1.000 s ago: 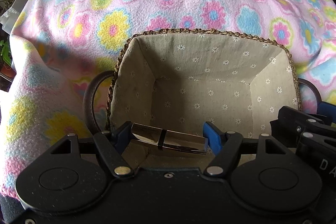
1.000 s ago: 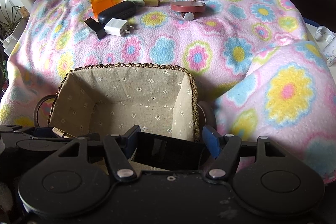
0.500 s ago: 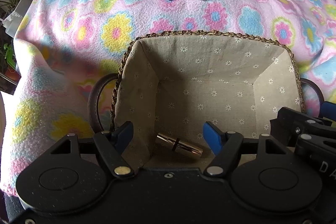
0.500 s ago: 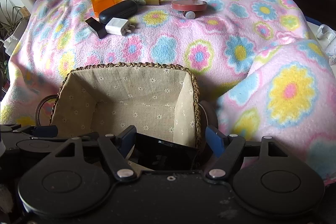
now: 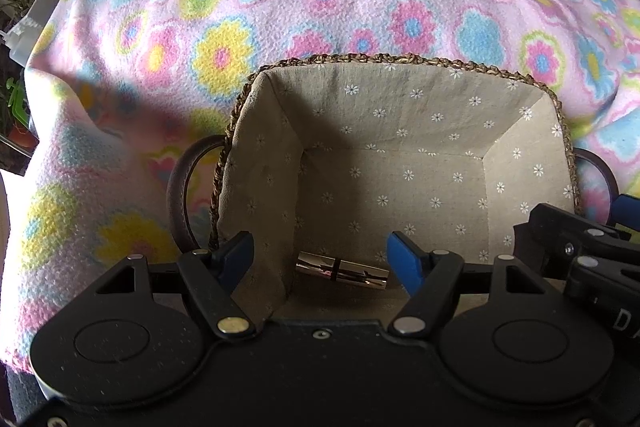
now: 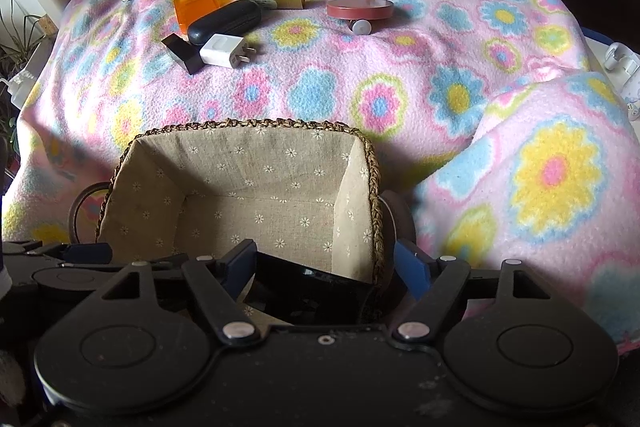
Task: Organize rigid objects
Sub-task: 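Lower the gold lipstick into the basket and open the left tool while the right tool carries the compact over, then lower the black square compact into the basket and open the right tool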
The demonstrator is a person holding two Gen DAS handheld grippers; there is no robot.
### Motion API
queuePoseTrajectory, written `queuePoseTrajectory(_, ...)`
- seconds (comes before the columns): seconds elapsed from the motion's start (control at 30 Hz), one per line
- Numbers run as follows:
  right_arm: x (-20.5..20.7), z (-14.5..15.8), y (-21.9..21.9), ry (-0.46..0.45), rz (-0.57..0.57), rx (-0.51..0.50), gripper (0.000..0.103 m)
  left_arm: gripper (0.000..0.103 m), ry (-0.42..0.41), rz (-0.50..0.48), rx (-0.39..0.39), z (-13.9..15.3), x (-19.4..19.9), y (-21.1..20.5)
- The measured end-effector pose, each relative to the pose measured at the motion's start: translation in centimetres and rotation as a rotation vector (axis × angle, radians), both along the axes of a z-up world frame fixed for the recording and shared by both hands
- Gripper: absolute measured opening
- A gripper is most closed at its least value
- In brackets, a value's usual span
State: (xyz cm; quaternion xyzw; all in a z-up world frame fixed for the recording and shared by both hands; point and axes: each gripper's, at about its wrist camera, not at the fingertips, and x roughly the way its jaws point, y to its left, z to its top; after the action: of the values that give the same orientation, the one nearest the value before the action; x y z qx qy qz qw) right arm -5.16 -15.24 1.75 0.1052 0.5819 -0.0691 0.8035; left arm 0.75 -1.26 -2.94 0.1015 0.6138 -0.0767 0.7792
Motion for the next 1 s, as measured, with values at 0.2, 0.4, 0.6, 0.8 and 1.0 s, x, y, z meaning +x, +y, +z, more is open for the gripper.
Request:
queuePoseTrajectory(0.2, 0.0, -0.01, -0.08, -0.001, -0.001, 0.001, 0.075, 0.069, 0.003, 0.003, -0.004, -0.01, 0.02, 0.07)
queuePoseTrajectory(0.4, -0.01, -0.04, -0.08, -0.001, -0.001, 0.002, 0.075, 0.069, 0.006, 0.004, -0.006, -0.05, 0.01, 0.08)
queuePoseTrajectory(0.6, -0.02, -0.05, -0.09, -0.001, 0.0, 0.002, 0.076, 0.069, 0.006, 0.005, -0.006, -0.04, 0.0, 0.09)
queuePoseTrajectory(0.8, -0.02, -0.05, -0.06, -0.001, -0.002, 0.006, 0.077, 0.069, 0.008, 0.023, -0.018, 0.01, 0.13, 0.32)
queuePoseTrajectory(1.0, -0.06, -0.03, -0.2, -0.005, -0.008, 0.017, 0.078, 0.069, 0.009, 0.034, -0.027, 0.07, 0.16, 0.39)
